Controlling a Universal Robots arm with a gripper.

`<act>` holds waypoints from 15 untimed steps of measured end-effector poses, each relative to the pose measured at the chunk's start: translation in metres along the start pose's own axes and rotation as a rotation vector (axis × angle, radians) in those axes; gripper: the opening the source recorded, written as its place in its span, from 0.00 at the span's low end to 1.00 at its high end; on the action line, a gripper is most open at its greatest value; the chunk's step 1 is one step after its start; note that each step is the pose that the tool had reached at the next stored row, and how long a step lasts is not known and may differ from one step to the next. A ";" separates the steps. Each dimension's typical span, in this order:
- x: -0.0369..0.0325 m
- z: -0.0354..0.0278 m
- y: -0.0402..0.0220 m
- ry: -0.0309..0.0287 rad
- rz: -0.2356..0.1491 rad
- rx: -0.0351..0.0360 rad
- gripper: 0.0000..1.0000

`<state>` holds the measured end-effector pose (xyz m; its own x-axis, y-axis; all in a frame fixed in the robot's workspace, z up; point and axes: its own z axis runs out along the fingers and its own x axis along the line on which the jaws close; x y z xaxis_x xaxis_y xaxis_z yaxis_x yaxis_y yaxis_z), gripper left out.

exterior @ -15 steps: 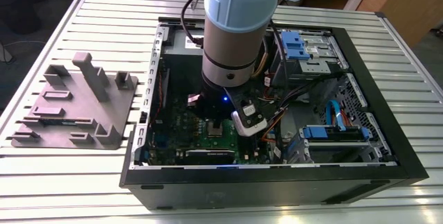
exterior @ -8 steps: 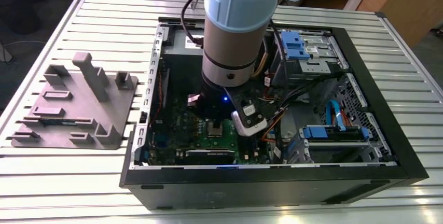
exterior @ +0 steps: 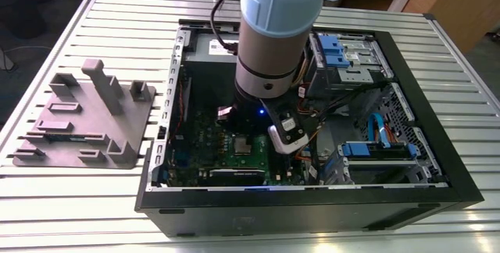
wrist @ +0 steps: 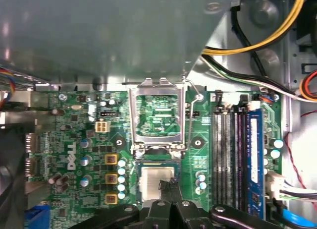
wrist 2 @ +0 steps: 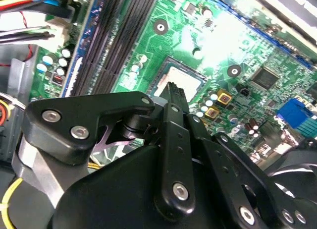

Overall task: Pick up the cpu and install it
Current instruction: 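Close the cpu cover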

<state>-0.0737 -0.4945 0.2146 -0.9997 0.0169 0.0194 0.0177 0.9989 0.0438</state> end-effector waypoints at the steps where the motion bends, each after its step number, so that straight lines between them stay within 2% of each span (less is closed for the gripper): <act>1: -0.0014 0.0001 0.0001 0.0000 0.000 -0.0001 0.10; 8: -0.0111 0.0003 0.0006 0.0000 -0.001 0.0001 0.10; 15: -0.0119 0.0003 0.0007 0.0001 -0.001 -0.0021 0.10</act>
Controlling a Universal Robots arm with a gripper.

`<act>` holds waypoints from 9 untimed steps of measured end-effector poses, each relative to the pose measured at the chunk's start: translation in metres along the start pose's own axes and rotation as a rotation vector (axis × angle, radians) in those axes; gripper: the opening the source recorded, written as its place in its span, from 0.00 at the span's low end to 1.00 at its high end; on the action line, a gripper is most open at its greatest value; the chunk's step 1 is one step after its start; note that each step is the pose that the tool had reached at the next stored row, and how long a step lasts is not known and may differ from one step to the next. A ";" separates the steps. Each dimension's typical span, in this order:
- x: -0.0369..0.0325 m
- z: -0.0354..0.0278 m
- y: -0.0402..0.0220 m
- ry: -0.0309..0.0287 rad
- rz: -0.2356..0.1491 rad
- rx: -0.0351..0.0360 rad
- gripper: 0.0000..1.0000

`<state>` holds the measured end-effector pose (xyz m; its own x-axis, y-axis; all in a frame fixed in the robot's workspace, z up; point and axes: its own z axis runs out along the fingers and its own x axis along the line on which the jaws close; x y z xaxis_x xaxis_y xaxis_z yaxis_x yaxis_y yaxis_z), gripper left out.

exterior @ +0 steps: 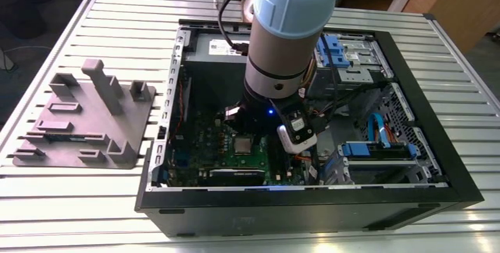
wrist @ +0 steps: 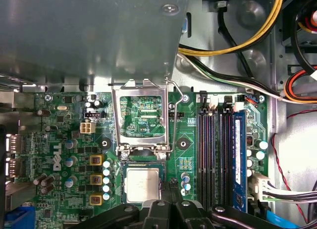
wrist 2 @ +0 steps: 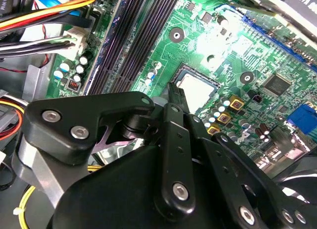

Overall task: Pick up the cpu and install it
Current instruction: 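Close the cpu cover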

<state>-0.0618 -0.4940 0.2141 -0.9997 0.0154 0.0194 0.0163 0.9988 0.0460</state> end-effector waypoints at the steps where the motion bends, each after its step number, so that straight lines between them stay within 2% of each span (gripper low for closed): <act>1: 0.0000 0.0000 0.0000 -0.0001 0.000 0.0000 0.10; 9: -0.0022 0.0000 0.0000 0.0000 -0.001 -0.0008 0.10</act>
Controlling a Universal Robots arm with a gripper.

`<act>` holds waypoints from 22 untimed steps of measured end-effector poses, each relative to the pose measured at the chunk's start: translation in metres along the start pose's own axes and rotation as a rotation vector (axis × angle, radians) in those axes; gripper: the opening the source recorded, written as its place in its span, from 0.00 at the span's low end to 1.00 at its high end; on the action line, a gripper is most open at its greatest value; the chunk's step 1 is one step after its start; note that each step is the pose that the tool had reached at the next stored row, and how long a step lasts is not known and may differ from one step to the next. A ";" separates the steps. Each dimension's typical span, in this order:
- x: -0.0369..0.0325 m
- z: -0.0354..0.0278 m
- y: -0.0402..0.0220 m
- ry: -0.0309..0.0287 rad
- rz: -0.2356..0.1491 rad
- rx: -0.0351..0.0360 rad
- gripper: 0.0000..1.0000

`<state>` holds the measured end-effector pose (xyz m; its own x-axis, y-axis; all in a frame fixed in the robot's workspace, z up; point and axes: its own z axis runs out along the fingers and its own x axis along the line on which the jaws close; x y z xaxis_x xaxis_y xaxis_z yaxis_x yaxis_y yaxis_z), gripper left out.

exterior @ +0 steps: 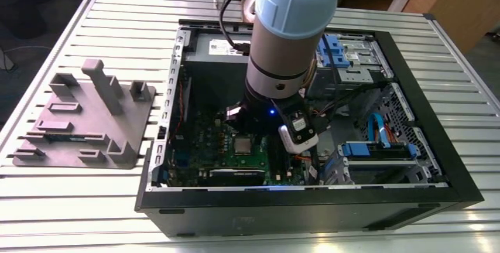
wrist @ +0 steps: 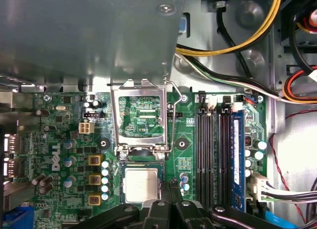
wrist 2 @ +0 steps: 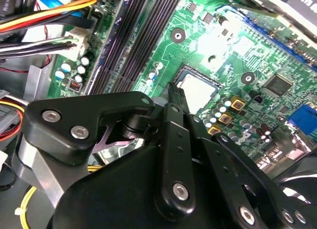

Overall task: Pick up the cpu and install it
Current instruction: 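Close the cpu cover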

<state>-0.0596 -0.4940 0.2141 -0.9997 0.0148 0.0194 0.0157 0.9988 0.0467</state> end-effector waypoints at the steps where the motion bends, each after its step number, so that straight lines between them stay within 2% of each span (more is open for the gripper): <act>1: -0.0011 -0.0001 0.0001 0.0001 -0.001 -0.0001 0.10; 6: -0.0073 0.0004 0.0012 0.0003 -0.008 -0.0001 0.10; 14: -0.0078 0.0027 0.0089 0.0019 -0.040 0.0006 0.10; 17: -0.0078 0.0032 0.0093 0.0036 -0.075 0.0014 0.10; 22: -0.0079 0.0048 0.0093 0.0077 -0.165 0.0030 0.10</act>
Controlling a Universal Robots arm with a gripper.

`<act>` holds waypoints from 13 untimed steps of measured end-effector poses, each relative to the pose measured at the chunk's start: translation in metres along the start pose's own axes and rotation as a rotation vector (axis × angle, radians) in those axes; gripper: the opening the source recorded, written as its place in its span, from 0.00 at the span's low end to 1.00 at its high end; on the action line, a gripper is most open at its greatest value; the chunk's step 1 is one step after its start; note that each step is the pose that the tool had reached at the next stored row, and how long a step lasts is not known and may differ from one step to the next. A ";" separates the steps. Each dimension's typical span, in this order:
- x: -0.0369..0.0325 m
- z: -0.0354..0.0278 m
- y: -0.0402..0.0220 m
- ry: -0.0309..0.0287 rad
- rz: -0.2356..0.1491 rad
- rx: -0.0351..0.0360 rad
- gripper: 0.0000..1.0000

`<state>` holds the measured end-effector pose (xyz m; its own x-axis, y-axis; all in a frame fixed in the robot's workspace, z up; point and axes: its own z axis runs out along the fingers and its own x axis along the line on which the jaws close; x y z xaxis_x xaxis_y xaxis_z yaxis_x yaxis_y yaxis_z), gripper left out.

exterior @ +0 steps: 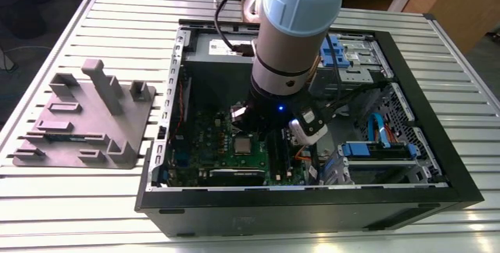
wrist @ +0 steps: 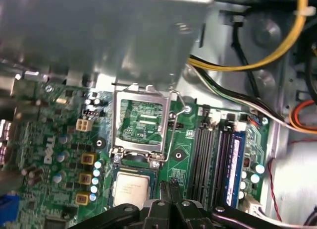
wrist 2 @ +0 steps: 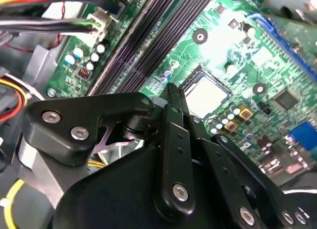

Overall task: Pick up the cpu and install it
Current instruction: 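Close the cpu cover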

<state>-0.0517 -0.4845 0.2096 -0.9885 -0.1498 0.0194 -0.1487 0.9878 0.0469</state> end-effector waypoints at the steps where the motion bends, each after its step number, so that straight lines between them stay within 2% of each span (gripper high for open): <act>1: 0.0000 0.0004 0.0000 0.0009 -0.018 0.0004 0.10; 5: 0.0000 0.0013 -0.0001 0.0038 -0.084 0.0020 0.10; 8: 0.0000 0.0015 0.0000 0.0037 -0.084 0.0015 0.10; 13: -0.0012 0.0019 0.0037 0.0035 -0.084 0.0007 0.10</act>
<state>-0.0510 -0.4806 0.2078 -0.9724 -0.2325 0.0189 -0.2314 0.9717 0.0479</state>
